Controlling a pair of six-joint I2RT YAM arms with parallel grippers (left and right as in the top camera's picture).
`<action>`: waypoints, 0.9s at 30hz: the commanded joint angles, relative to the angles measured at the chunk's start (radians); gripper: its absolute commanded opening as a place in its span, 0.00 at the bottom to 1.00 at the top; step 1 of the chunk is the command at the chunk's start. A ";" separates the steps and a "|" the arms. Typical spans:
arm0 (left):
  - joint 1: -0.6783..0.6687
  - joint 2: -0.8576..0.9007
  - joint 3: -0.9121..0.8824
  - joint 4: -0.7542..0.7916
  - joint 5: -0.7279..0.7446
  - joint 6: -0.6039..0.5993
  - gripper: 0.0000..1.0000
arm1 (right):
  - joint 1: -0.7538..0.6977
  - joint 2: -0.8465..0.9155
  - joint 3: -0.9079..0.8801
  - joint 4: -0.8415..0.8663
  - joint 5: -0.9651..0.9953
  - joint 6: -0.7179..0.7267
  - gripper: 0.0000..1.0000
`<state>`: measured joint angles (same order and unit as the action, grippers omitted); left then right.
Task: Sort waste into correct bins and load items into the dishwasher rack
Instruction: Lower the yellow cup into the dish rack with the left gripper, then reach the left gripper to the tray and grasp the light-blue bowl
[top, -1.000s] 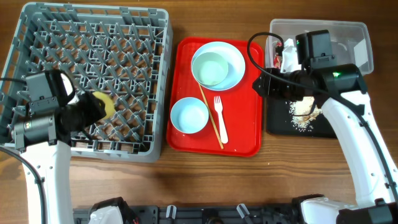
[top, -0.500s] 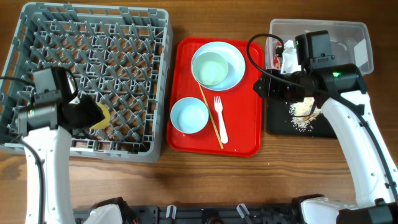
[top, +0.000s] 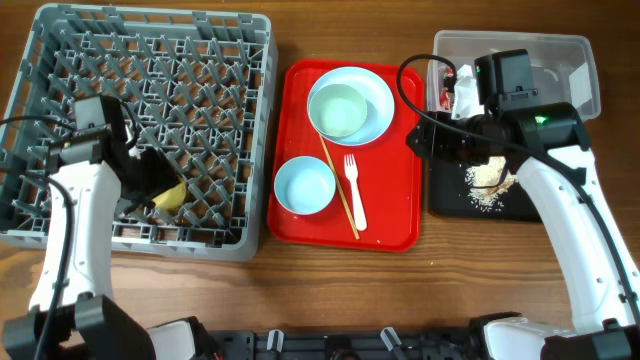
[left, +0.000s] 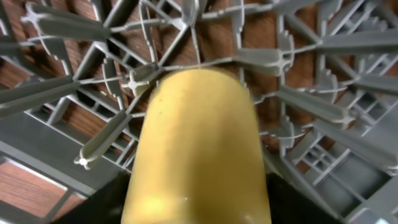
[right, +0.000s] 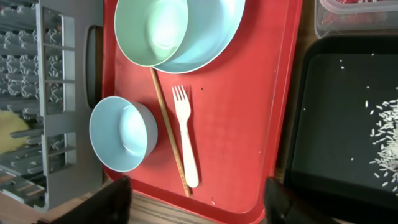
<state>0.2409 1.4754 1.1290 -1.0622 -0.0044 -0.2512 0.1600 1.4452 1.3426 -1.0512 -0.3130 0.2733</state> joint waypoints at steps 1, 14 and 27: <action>0.005 0.008 0.014 -0.004 0.008 0.000 1.00 | -0.003 -0.009 0.017 -0.002 0.009 -0.011 0.77; -0.074 -0.121 0.131 0.024 0.153 0.012 1.00 | -0.005 -0.021 0.018 0.006 0.063 -0.011 1.00; -0.506 -0.135 0.131 0.083 0.220 0.013 1.00 | -0.169 -0.110 0.034 -0.065 0.118 -0.011 1.00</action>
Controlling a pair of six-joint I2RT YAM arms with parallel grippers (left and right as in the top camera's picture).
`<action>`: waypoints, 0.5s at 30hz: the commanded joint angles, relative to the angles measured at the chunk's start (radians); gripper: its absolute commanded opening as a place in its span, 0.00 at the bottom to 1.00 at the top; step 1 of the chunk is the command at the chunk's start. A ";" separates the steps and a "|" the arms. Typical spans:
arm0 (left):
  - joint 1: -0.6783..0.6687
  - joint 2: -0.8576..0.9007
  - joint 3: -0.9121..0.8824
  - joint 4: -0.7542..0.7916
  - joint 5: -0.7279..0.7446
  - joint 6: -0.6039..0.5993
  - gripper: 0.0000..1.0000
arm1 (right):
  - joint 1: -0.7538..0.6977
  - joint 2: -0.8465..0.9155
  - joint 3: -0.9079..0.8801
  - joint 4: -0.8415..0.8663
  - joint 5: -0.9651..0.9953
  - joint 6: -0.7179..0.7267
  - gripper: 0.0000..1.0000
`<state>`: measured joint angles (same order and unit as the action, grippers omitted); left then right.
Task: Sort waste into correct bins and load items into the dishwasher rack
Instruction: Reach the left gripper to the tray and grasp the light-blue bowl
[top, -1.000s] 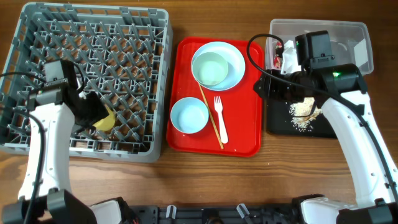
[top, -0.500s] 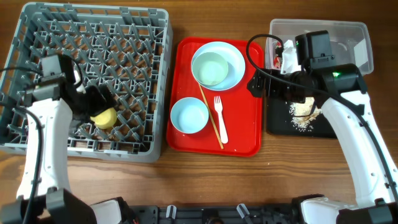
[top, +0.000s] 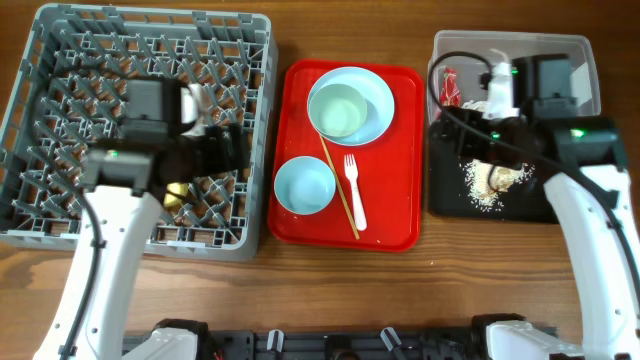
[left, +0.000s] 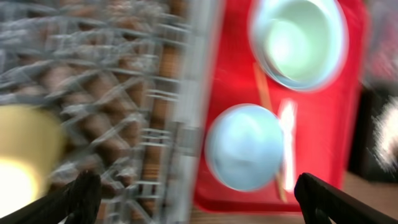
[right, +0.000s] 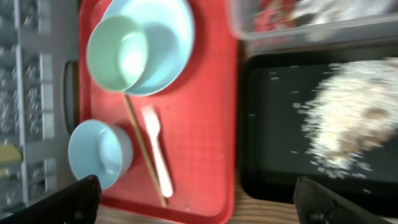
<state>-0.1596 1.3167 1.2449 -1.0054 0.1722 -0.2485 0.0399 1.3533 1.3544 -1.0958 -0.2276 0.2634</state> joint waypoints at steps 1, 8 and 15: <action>-0.141 0.032 0.015 0.043 0.042 0.010 1.00 | -0.058 -0.018 0.023 -0.026 0.032 -0.002 1.00; -0.384 0.172 0.015 0.156 -0.068 0.009 0.95 | -0.094 -0.017 0.022 -0.047 0.033 -0.002 1.00; -0.512 0.375 0.015 0.185 -0.081 0.008 0.80 | -0.094 -0.017 0.022 -0.050 0.033 -0.002 1.00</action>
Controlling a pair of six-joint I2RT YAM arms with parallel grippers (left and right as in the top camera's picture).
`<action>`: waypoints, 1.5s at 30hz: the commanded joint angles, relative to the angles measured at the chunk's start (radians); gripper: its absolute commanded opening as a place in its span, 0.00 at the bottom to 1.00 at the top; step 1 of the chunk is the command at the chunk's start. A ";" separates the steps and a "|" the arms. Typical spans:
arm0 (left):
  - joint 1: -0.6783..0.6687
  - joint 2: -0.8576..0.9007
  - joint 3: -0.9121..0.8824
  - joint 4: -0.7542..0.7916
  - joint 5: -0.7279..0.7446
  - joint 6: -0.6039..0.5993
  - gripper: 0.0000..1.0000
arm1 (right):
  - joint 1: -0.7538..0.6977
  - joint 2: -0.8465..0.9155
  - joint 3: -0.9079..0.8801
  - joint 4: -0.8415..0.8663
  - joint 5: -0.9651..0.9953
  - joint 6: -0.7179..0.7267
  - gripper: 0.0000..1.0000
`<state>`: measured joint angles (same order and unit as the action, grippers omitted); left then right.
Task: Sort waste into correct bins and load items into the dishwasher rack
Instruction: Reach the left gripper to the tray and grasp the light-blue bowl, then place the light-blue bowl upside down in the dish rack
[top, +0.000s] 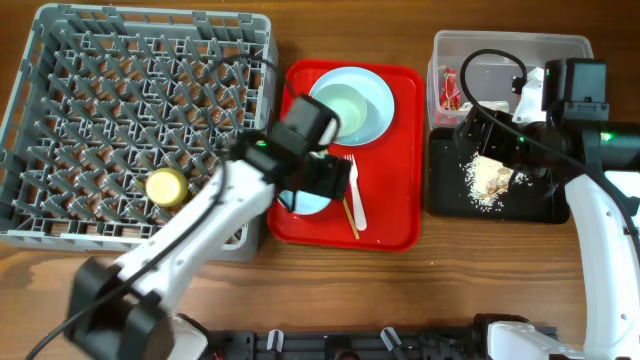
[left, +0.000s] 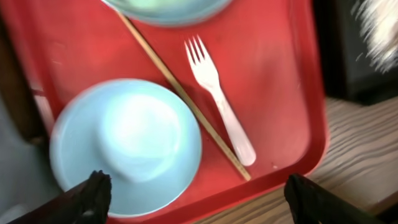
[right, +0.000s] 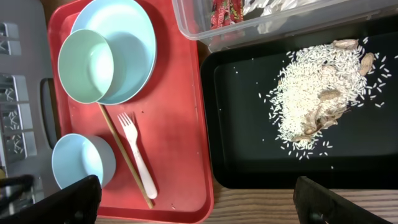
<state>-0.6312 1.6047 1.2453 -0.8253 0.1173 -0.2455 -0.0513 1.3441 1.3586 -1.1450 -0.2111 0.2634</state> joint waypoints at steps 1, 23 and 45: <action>-0.051 0.122 0.014 0.005 -0.026 0.005 0.76 | -0.003 -0.008 0.018 -0.002 0.017 -0.002 1.00; -0.102 0.259 0.088 -0.008 -0.108 0.003 0.04 | -0.003 -0.008 0.018 -0.012 0.020 -0.002 1.00; 0.552 -0.067 0.227 -0.073 0.523 0.219 0.04 | -0.003 -0.008 0.018 -0.016 0.035 -0.002 1.00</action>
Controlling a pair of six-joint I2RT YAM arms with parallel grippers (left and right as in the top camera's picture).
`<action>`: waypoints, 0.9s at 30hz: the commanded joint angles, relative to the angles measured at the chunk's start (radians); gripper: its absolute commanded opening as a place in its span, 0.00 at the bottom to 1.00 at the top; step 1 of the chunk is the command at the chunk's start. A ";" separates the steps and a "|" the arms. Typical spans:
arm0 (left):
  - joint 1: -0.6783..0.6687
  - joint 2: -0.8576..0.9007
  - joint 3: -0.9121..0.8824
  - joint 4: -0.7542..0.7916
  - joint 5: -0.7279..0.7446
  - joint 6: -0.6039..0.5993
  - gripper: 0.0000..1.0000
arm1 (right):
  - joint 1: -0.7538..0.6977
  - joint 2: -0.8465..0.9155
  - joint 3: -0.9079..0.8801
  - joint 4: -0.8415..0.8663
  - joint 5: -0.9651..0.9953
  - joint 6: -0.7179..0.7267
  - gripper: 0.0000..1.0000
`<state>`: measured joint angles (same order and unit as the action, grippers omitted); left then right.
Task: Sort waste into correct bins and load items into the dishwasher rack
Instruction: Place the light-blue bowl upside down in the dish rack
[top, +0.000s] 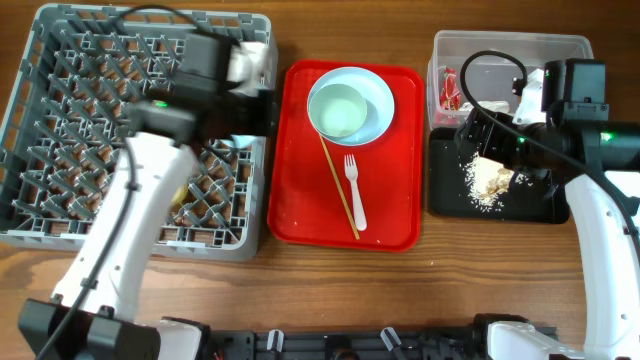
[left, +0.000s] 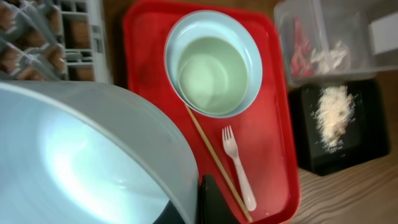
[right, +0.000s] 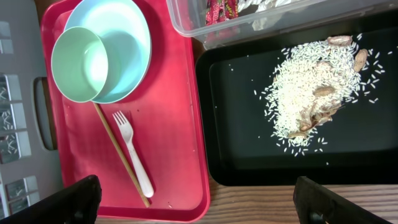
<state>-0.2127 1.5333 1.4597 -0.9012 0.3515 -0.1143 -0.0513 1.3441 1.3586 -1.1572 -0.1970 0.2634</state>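
Note:
The small pale blue bowl (left: 81, 155) fills the lower left of the left wrist view, with my left gripper (left: 198, 202) shut on its rim. In the overhead view that gripper (top: 250, 112) hangs over the right edge of the grey dishwasher rack (top: 60, 120), and the arm hides the bowl. A yellow cup (top: 180, 195) sits in the rack. On the red tray (top: 400, 200) lie a green bowl nested in a blue bowl (top: 350, 105), a white fork (top: 354, 190) and a chopstick (top: 338, 187). My right gripper (right: 199, 208) is open, high above the tray's right side.
A black tray (top: 445, 190) with spilled rice (top: 490, 180) sits right of the red tray. Behind it stands a clear bin (top: 500, 50) holding wrappers. Bare wooden table runs along the front edge.
My left gripper was open over the small blue bowl on the red tray. Now it is shut on that bowl, lifted, at the rack's right edge. The right arm has barely moved.
My left gripper first held the yellow cup low in the rack. Then the cup sat alone in the rack and the gripper was nearer the tray, then open over the small blue bowl. Now it holds that bowl by the rack. My right arm moved over the black tray.

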 joint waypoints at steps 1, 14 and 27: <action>0.166 0.010 0.013 0.003 0.331 0.095 0.04 | -0.003 -0.008 0.018 -0.005 0.021 -0.002 1.00; 0.512 0.248 0.013 0.103 0.909 0.136 0.04 | -0.003 -0.008 0.018 -0.011 0.021 -0.006 1.00; 0.597 0.452 0.013 0.216 1.050 0.130 0.04 | -0.003 -0.008 0.018 -0.019 0.021 -0.006 1.00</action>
<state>0.3569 1.9511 1.4597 -0.6930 1.3426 -0.0010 -0.0513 1.3441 1.3586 -1.1683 -0.1970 0.2634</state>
